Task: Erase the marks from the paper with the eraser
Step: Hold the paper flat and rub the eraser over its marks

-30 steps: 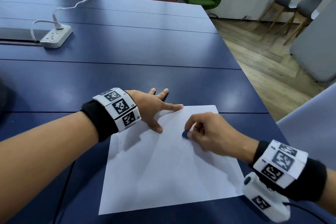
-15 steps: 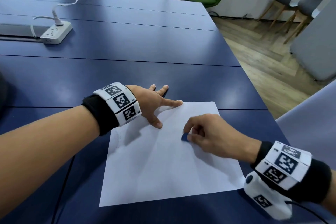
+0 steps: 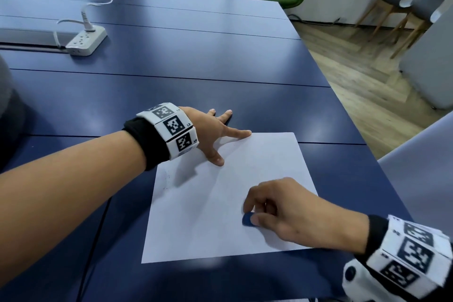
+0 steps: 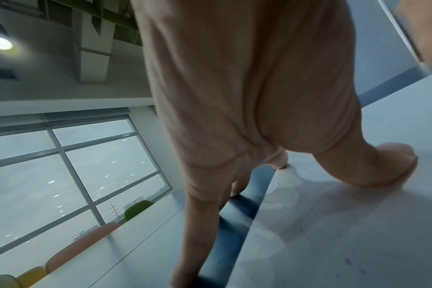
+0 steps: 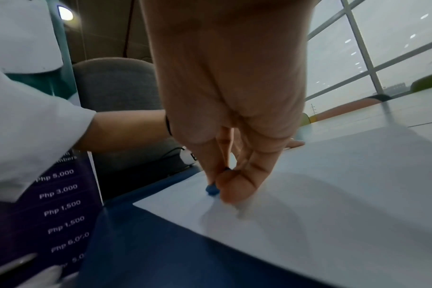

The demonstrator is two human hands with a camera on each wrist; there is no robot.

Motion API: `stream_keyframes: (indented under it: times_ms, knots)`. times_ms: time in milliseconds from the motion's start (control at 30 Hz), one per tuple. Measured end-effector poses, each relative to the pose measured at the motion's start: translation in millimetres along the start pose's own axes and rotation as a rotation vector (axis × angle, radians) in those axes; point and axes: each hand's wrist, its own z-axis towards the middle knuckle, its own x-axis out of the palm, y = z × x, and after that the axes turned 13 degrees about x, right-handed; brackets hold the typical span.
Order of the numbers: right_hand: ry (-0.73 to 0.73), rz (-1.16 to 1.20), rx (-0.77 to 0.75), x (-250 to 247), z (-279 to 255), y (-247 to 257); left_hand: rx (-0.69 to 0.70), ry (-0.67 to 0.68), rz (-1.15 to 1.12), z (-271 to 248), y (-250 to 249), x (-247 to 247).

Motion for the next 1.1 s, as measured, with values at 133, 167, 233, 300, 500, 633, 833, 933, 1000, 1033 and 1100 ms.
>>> stream_keyframes:
  times_ms: [133,167,233,300,500,633,833,933,1000,1033,1100]
  knots:
    - [-0.152,-0.004,0.082,-11,13,-10,-0.001,0.004,0.002,0,-1,-2]
    - [-0.153,0.004,0.075,-9,10,-10,0.001,0.001,-0.001,-1,-2,-1]
    - [-0.059,0.0,0.027,0,-1,-5,0.002,-0.003,-0.006,-1,-1,-2]
    - [0.014,-0.011,0.014,2,-4,-1,-0.001,-0.001,-0.011,-2,-1,-1]
    - [-0.108,-0.004,0.034,5,2,-2,-0.005,-0.001,0.001,-2,-1,-1]
    - [-0.082,-0.038,0.034,3,8,2,-0.002,0.0,0.001,-2,-2,-2]
    - [-0.001,-0.059,-0.086,17,4,17,-0.004,-0.008,0.001,-4,-2,-2]
    - [-0.087,-0.077,-0.048,9,19,17,-0.008,-0.01,0.003,-5,-4,-2]
    - [-0.13,-0.067,-0.036,8,22,16,-0.011,-0.013,0.001,-5,-4,-2]
    - [-0.104,-0.074,-0.065,11,19,18,-0.011,-0.015,0.002,-5,-4,-2]
    - [-0.006,-0.108,-0.142,19,10,24,-0.009,-0.018,-0.001,-6,-3,-1]
